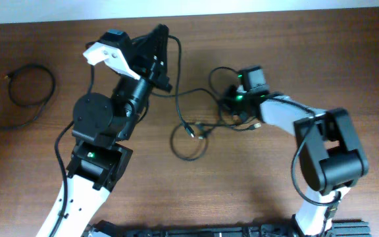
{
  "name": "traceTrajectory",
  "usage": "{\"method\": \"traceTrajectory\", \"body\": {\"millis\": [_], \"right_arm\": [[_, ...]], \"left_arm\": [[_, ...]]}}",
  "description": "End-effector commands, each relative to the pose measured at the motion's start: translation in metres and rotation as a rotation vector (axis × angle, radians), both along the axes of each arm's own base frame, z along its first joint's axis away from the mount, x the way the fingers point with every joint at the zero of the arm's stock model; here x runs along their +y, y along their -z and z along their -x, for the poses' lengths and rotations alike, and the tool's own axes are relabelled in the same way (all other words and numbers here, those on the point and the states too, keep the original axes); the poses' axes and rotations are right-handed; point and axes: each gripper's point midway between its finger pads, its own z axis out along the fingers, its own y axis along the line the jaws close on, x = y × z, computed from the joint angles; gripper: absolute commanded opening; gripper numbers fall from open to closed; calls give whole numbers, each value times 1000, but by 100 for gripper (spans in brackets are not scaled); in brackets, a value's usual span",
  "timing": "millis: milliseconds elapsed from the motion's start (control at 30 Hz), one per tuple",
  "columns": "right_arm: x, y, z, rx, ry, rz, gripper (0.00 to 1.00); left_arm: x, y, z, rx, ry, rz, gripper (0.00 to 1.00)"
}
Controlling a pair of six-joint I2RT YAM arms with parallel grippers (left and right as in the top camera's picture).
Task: Untangle cables
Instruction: 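Carry a cable far left with the left gripper, pulling it free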
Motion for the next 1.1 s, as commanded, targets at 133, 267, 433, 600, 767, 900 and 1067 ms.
{"method": "traceTrajectory", "body": {"millis": [133,267,433,600,767,900,1067], "right_arm": [[-145,65,74,340,71,236,4],[-180,65,88,351,8,242,4],[-192,65,89,343,8,253,4],[-192,65,88,340,7,253,4],[-192,65,89,344,7,252,4],[-192,65,90,348,6,252,34],[-191,65,92,358,5,250,58]], "left_arm": [[72,-44,-6,-76,-356,-3,0],[114,-76,-3,-138,-463,26,0],[141,-97,3,-173,-535,39,0],[142,-80,-6,-92,-540,-2,0],[136,-38,-35,47,-537,-72,0],[131,-10,-61,115,-536,-107,0],[141,15,-92,156,-568,-124,0]]}}
